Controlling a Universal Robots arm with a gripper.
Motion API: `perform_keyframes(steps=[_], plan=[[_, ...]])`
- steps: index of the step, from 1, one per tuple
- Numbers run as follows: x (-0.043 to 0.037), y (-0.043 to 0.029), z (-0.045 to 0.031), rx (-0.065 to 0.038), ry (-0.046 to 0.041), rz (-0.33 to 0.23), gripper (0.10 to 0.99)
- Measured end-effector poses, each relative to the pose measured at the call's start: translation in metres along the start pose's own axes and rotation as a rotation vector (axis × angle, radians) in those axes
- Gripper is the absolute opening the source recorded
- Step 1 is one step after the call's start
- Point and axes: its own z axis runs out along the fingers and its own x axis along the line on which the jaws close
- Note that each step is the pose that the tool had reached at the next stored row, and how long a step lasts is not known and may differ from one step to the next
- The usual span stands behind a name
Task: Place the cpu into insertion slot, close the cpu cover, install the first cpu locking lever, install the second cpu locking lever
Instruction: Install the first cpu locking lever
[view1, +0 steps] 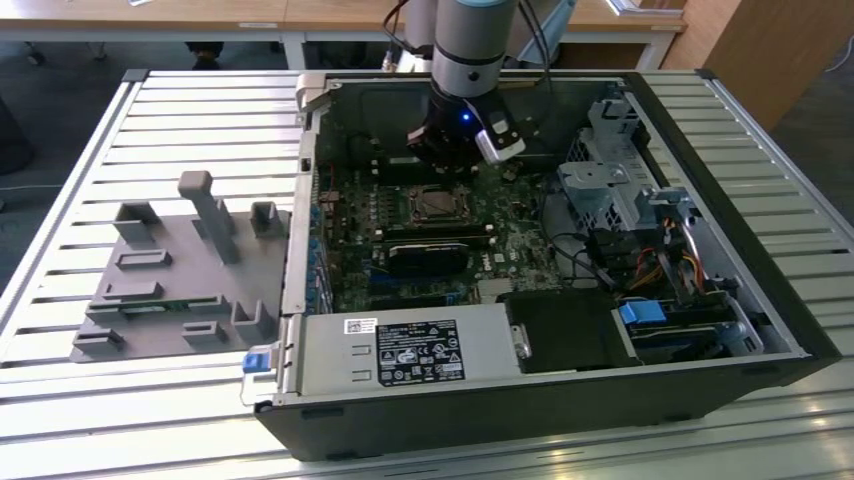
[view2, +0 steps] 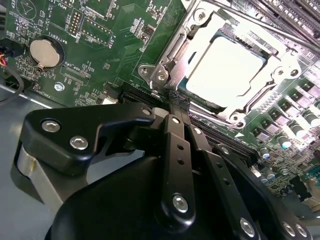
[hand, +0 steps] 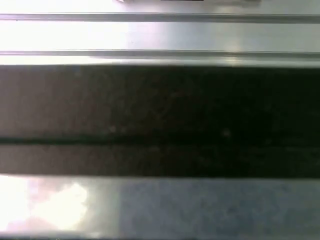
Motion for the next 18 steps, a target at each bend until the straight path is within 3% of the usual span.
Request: perform_keyframes(steps=[4, 18], plan=[[-0.0001, 0.0003, 0.001, 0.005, -0.0001, 0.0, 0.114], [0.0, 0.0005, -0.0013, 0.006, 0.0, 0.0, 0.114]])
